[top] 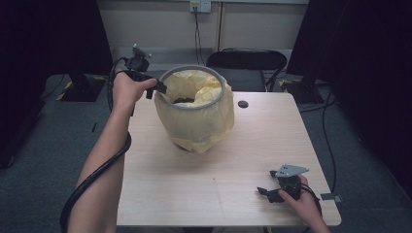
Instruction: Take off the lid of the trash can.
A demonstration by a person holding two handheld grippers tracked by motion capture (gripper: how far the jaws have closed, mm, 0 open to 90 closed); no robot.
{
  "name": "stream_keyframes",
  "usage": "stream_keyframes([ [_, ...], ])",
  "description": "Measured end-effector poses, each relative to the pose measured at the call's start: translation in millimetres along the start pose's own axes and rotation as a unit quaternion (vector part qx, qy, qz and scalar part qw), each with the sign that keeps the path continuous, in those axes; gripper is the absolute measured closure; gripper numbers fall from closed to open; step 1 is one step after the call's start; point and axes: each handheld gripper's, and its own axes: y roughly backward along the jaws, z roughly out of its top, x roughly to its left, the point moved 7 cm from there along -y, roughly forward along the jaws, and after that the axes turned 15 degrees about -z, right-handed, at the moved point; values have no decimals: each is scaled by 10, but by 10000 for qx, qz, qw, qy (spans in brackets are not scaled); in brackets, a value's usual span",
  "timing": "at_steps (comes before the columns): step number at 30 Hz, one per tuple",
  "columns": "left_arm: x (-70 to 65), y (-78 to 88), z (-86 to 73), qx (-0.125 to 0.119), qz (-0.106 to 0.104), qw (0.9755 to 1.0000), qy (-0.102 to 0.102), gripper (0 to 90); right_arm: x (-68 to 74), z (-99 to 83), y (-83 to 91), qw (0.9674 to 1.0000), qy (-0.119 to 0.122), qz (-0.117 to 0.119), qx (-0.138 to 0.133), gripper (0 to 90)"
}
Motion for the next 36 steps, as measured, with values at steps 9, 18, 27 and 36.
stream_keyframes([
  [9,-17,-91,45,176,2,9991,373,661,-3,1,-1,10000,-3,15,-7,143],
  [18,-13,-66,62,129,-11,9971,753,719,-3,1,-1,10000,2,24,1,143],
  [27,-12,-52,84,132,-30,9952,969,729,-6,2,-2,10000,-7,34,-12,142],
  [36,-83,98,196,-64,107,9954,951,758,-9,2,-2,10000,1,37,-11,142],
])
